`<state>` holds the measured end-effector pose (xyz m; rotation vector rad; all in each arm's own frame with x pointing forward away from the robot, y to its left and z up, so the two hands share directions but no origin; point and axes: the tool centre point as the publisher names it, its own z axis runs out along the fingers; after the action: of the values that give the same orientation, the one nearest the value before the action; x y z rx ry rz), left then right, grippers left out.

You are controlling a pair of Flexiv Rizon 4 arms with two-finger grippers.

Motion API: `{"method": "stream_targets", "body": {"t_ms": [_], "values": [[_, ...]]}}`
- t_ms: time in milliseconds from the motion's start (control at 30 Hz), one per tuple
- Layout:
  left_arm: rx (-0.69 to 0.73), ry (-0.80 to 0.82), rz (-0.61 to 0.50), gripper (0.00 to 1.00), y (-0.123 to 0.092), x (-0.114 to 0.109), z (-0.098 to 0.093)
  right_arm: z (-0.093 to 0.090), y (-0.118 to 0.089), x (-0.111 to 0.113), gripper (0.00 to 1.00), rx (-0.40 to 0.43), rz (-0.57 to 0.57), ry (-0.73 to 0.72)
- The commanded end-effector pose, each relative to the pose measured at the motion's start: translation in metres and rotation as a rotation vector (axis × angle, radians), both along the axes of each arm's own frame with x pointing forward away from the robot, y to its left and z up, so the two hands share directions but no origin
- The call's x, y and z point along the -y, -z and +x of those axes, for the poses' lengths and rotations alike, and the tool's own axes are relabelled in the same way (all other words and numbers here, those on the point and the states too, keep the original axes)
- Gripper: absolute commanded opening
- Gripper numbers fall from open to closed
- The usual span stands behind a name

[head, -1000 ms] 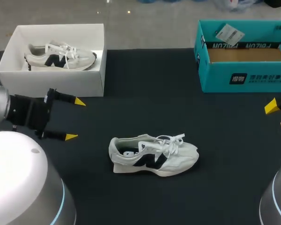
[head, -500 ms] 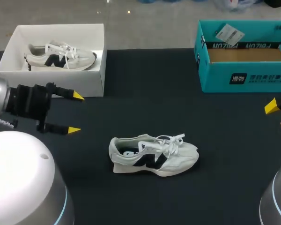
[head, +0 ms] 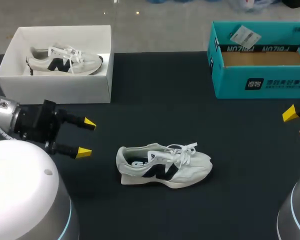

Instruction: Take the shoe out of the shoebox, open the shoe tongue, remove and reinsert the insole, then place the shoe into the shoebox

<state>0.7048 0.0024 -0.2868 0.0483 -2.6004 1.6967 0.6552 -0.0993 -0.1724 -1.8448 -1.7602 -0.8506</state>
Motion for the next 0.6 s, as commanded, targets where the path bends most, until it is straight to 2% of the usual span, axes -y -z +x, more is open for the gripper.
{"method": "stream_targets", "body": {"t_ms": [33, 167, 333, 433, 600], "values": [[0.028, -0.034, 0.004, 1.00, 0.017, 0.006, -0.002, -0.002, 0.001, 0.000, 1.00, 0.002, 0.000, 0.003], [0.094, -0.032, 0.058, 1.00, 0.029, 0.004, 0.002, -0.002, 0.001, 0.000, 1.00, 0.002, 0.000, 0.003], [0.092, -0.044, 0.057, 1.00, 0.037, 0.003, 0.003, -0.002, 0.001, 0.000, 1.00, 0.002, 0.000, 0.003], [0.070, -0.047, 0.076, 1.00, 0.041, 0.005, -0.002, -0.002, 0.001, 0.000, 1.00, 0.002, 0.000, 0.003], [0.070, -0.047, 0.076, 1.00, 0.041, 0.005, -0.002, -0.002, 0.001, 0.000, 1.00, 0.002, 0.000, 0.003]]}}
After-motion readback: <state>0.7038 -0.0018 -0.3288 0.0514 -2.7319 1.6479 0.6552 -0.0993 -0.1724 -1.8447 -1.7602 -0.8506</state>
